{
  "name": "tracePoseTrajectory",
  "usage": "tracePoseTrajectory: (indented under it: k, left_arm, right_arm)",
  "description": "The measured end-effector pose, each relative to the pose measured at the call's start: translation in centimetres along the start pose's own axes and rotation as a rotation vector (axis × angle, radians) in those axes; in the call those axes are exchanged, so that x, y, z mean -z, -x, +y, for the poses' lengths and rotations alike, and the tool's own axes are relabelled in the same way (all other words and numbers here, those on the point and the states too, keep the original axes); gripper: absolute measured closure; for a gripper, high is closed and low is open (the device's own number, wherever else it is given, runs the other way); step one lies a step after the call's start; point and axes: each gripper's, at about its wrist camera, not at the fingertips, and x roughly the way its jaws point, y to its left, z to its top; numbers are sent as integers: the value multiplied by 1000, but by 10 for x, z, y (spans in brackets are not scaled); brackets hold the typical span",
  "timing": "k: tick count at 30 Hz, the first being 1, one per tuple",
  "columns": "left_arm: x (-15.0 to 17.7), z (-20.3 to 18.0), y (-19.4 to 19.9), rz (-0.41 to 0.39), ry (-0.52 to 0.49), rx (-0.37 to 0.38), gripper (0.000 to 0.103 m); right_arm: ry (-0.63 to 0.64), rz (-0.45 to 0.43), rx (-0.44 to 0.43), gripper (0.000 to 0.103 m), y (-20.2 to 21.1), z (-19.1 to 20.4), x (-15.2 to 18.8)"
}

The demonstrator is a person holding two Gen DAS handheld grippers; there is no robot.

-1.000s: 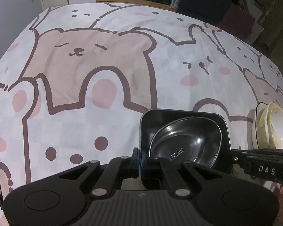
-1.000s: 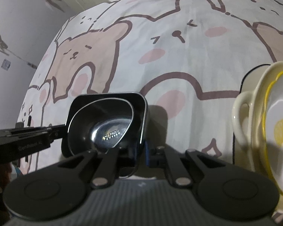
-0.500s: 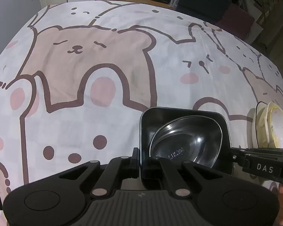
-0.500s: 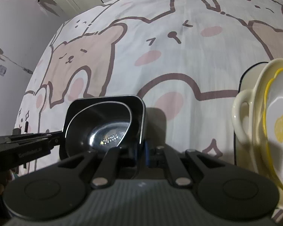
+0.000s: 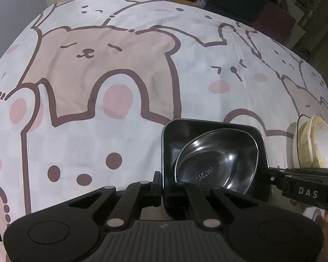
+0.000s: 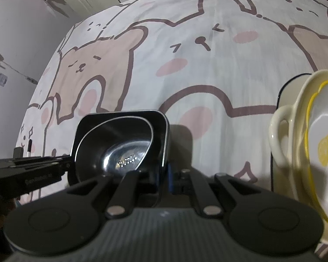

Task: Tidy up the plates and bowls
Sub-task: 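Lift the square container with both grippers and carry it over the cream two-handled bowl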

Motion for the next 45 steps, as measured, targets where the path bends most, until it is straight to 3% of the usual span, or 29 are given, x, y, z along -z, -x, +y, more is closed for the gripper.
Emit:
tracePoseTrajectory:
  k: [11, 23, 33, 45]
  left_arm:
    - [1, -6, 27, -58, 33, -3, 100]
    - [4, -53, 78, -216, 61, 58, 99]
    - [10, -116, 88, -261, -1, 128, 99]
    - [10, -196, 70, -229, -94, 210, 99]
  right_arm:
    - [50, -20, -2, 97, 9, 4, 2]
    - [101, -182, -5, 97, 86, -10, 2]
    - [77, -287, 37, 97, 151, -58, 14]
    - [-2, -350, 105, 97, 201, -129, 38]
